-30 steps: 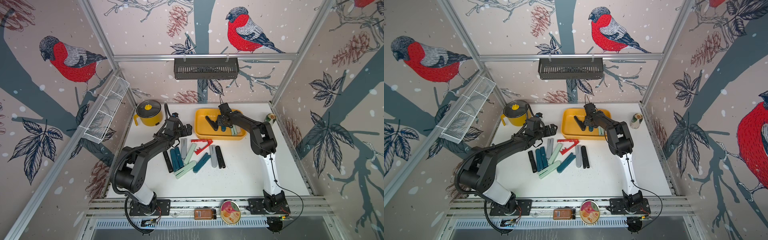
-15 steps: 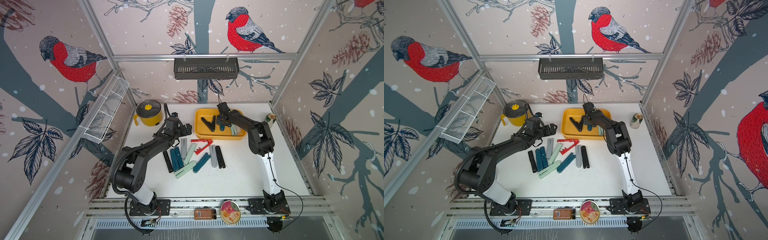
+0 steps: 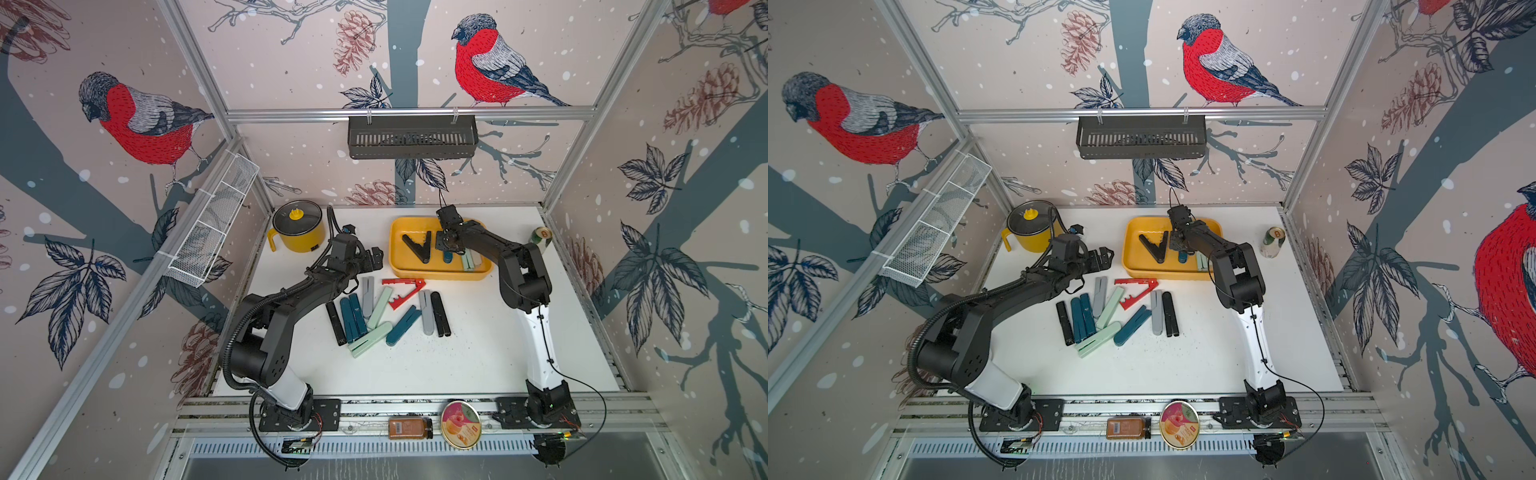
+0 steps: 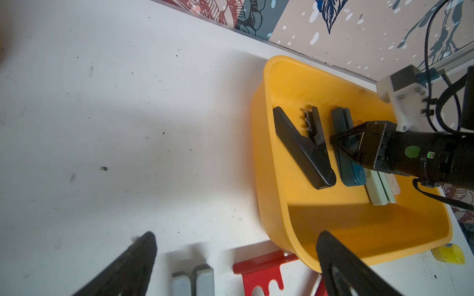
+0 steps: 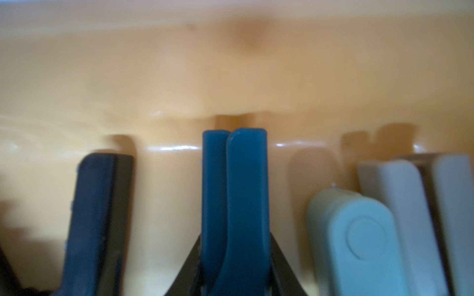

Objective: Put the pruning pliers into the storage box
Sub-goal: Place the pruning pliers in the storage box.

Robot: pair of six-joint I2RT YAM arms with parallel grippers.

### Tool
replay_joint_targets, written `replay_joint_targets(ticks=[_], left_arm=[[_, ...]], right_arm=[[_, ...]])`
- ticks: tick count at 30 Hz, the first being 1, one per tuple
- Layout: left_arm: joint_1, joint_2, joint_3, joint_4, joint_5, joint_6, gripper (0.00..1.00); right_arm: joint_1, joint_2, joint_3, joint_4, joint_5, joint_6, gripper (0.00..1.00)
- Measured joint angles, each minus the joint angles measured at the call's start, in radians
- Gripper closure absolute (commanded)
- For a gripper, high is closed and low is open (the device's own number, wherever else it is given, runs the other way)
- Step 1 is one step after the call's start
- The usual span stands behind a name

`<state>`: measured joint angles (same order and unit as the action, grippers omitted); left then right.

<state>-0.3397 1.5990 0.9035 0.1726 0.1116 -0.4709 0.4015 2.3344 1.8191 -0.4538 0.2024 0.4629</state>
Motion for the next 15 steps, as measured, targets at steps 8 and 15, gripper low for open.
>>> replay_joint_targets(ticks=[8,15], left_arm=[[0.0,-0.001,-0.005,0.003,0.005,-0.001,0.02],[0.0,-0.008,-0.011,0.002,0.015,-0.001,0.02]], right_arm=[[-0.003,-0.038,-0.058,0.0,0.011,0.01,0.6],[-0.001,-0.055,-0.055,-0.025,0.014,0.014,0.51]])
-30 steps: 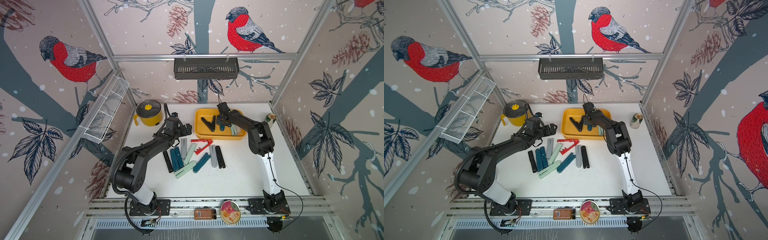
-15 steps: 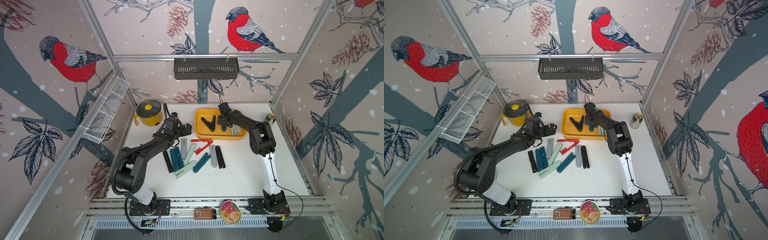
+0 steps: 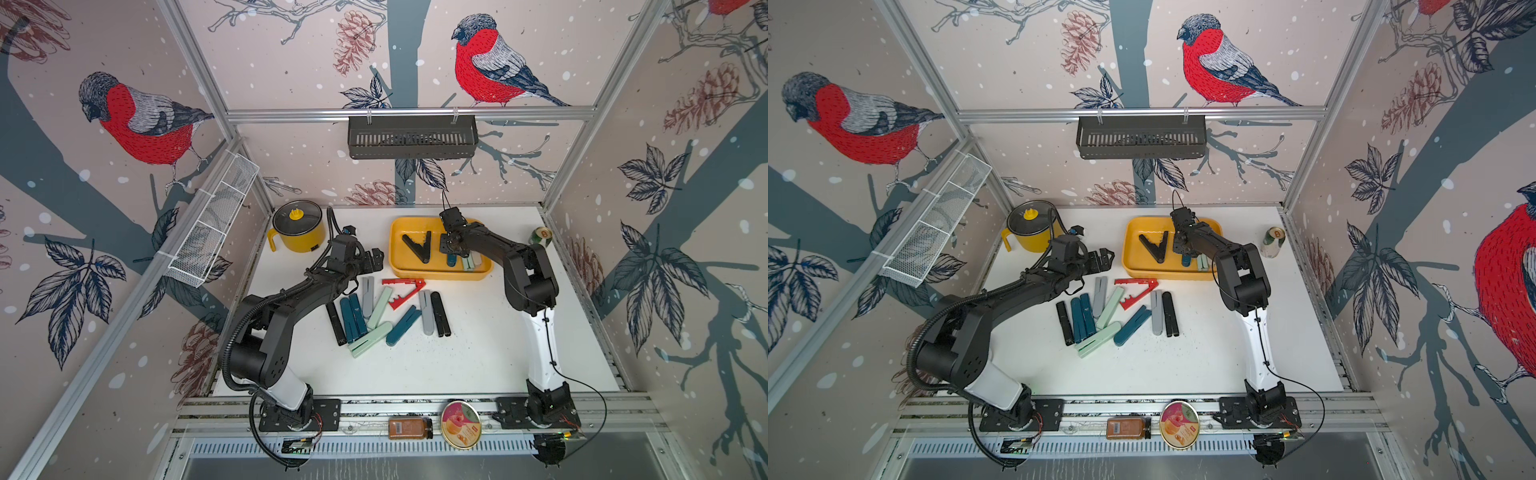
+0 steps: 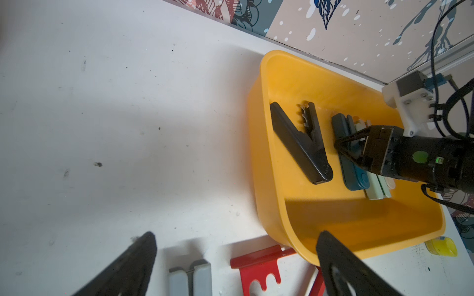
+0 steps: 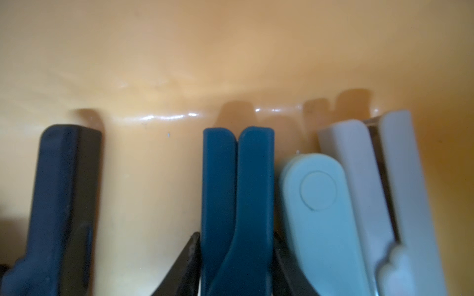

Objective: Put the pruning pliers into the storage box
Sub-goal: Place the pruning pliers in the storage box.

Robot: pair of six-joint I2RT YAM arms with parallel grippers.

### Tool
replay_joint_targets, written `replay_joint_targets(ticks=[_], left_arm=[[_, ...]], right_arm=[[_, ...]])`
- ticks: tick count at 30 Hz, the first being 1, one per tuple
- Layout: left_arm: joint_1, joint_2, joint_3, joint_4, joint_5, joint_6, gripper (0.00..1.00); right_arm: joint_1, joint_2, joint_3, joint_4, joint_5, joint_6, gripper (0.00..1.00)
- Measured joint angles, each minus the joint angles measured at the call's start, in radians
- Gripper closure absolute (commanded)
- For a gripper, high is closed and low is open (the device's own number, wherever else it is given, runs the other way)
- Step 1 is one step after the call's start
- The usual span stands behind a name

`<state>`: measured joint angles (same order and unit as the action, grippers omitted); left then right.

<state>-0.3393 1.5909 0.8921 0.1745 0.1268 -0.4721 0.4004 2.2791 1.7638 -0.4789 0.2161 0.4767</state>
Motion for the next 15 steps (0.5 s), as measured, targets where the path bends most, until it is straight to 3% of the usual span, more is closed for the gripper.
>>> replay_joint_targets(ticks=[9,15], left_arm=[[0.0,-0.003,-0.003,0.0,-0.004,0.0,0.02],[0.0,-0.003,-0.006,0.001,-0.004,0.0,0.02]], right_arm=[[0.019,-0.051,0.022,-0.023,0.016,0.018,0.48],[0.038,-0.058,0.023,-0.021,0.017,0.021,0.55]])
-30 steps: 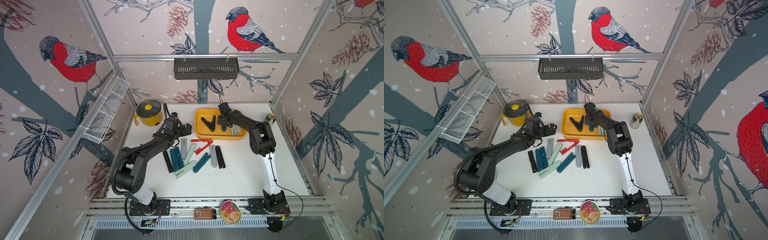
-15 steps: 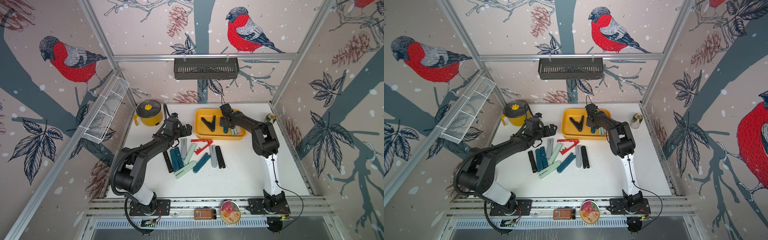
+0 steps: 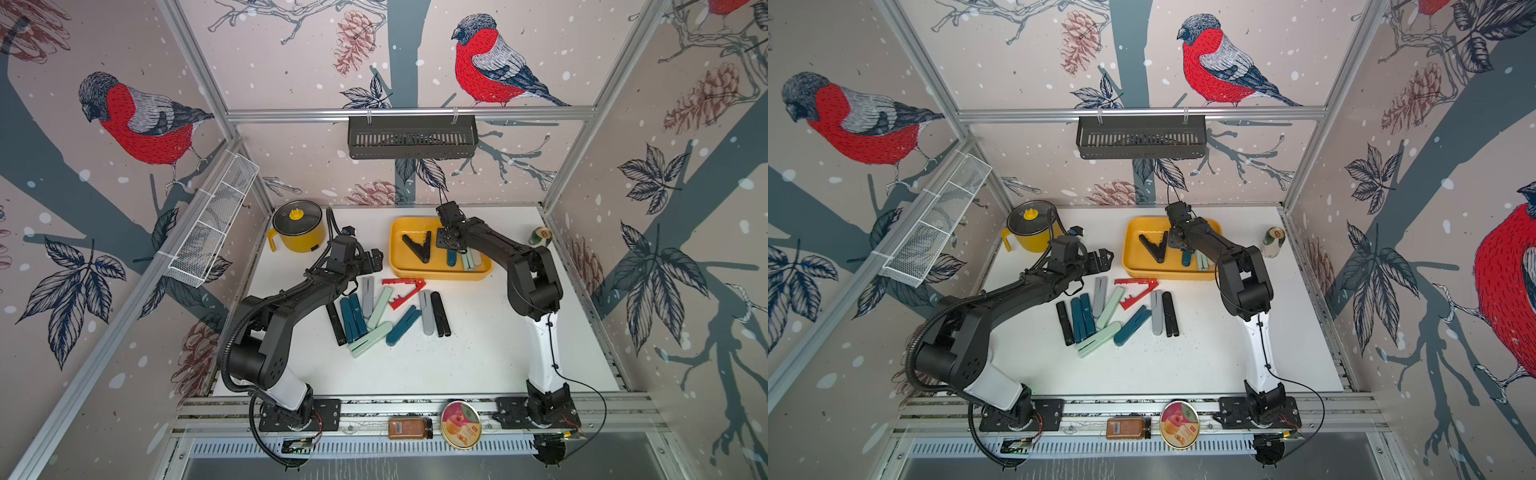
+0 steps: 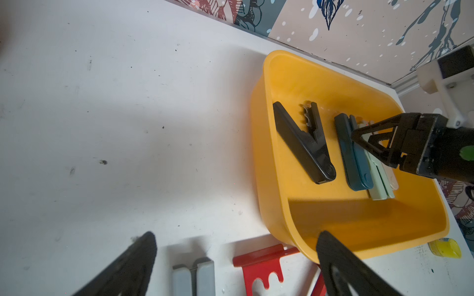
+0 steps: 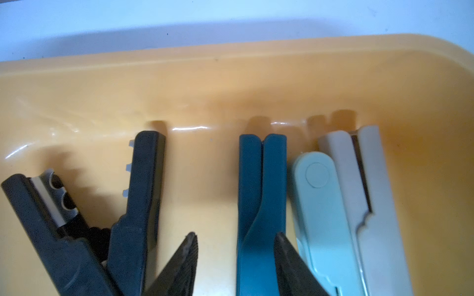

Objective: Put the pruning pliers into the storage box
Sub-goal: Place the pruning pliers in the storage box.

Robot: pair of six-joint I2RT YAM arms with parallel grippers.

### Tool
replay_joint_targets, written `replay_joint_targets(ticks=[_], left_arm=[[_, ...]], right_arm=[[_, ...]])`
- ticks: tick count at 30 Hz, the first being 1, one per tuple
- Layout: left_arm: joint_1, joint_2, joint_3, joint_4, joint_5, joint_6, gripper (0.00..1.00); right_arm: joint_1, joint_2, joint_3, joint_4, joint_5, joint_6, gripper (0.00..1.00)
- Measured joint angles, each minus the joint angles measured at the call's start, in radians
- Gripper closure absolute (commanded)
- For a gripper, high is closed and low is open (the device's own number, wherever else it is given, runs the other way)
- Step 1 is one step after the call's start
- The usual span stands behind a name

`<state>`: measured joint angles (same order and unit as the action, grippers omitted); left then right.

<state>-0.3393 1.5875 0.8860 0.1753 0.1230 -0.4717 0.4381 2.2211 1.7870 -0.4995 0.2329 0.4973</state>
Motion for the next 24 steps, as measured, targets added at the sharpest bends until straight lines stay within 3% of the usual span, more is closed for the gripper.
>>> replay_joint_targets(ticks=[6,16,24], left_arm=[[0.0,-0.002,-0.005,0.0,0.0,0.0,0.02],[0.0,-0.011,-0.016,0.0,-0.003,0.0,0.03],[0.0,-0.014,-0.018,0.0,-0.015,0.0,0.02]], right_arm=[[0.013,0.039,0.035,0.004,-0.031,0.002,0.55],[0.003,0.093,0.061,0.004,-0.071,0.017,0.45],[-0.021,0.099,0.062,0.004,-0.071,0.024,0.44]])
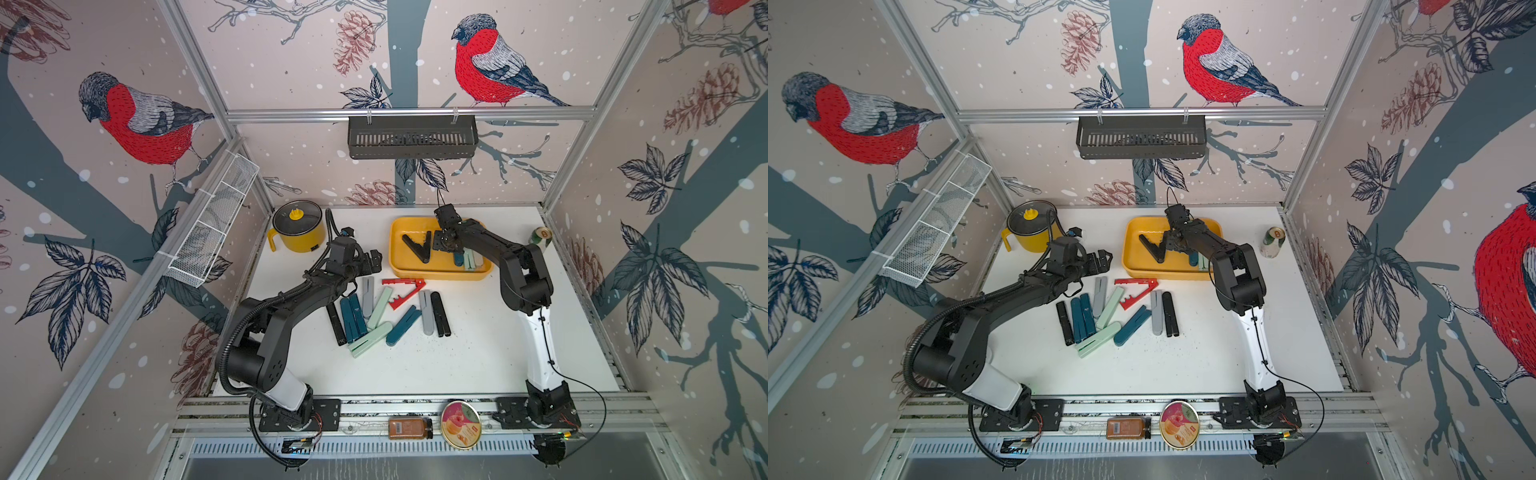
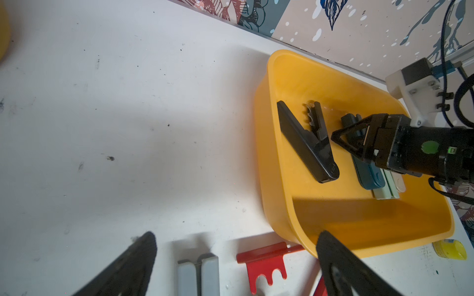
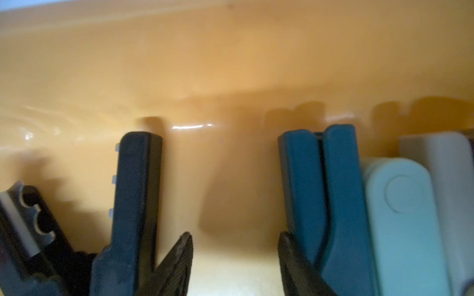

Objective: Put the pruning pliers into the storage box
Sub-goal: Place the pruning pliers in the storage box, then pick up the pruning pliers from the center of the board.

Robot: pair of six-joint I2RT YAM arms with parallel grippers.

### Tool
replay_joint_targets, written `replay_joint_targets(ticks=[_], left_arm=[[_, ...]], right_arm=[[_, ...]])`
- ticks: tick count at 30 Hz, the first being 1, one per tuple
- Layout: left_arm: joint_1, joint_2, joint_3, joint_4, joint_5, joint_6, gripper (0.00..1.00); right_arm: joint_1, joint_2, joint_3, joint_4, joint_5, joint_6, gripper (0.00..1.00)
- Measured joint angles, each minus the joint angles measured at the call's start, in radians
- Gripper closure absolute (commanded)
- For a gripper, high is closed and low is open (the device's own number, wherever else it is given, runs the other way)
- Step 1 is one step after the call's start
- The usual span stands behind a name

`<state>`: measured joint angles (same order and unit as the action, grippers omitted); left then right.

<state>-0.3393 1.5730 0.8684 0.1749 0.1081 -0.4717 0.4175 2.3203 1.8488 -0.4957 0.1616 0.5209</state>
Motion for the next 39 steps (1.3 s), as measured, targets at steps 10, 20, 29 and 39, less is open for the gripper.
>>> replay_joint_targets(ticks=[10,20,29,39], left_arm=[[0.0,-0.002,-0.002,0.0,-0.003,0.0,0.02],[0.0,-0.015,-0.007,-0.001,-0.008,0.0,0.02],[0.002,-0.042,-0.019,-0.003,-0.057,0.002,0.02],[0.002,-0.055,-0.031,-0.003,-0.059,0.001,0.02]], right_arm=[[0.007,-0.071,-0.045,0.008,-0.005,-0.001,0.37],[0.053,-0.34,-0.289,0.088,0.0,-0.028,0.32],[0.169,-0.663,-0.69,0.134,0.04,-0.012,0.35],[0.312,-0.857,-1.011,0.174,0.029,0.09,0.37]])
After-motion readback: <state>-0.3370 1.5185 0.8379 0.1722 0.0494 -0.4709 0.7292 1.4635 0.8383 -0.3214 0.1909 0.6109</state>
